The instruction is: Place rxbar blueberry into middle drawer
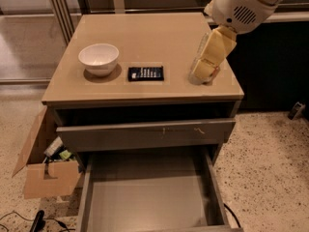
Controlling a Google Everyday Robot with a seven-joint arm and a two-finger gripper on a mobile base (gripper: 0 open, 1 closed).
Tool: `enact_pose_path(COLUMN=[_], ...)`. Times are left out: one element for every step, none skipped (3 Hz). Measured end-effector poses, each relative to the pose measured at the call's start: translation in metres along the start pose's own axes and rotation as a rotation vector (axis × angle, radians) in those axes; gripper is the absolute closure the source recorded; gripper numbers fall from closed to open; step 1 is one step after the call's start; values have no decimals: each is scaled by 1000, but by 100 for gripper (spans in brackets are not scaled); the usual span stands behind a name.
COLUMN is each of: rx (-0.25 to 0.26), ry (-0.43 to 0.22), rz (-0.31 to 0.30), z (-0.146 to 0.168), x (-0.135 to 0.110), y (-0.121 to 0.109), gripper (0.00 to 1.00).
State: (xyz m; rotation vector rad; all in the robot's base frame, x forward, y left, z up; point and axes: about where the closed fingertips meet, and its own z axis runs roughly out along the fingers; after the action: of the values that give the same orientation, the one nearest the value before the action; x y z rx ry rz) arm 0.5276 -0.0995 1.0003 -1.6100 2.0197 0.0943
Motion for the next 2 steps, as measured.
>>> enact_pose_path(rx=[-36, -44], ry=[-47, -58], rz=[50, 95], z=[36, 64], x=[-5, -3], y=[3, 0], gripper=[0, 0])
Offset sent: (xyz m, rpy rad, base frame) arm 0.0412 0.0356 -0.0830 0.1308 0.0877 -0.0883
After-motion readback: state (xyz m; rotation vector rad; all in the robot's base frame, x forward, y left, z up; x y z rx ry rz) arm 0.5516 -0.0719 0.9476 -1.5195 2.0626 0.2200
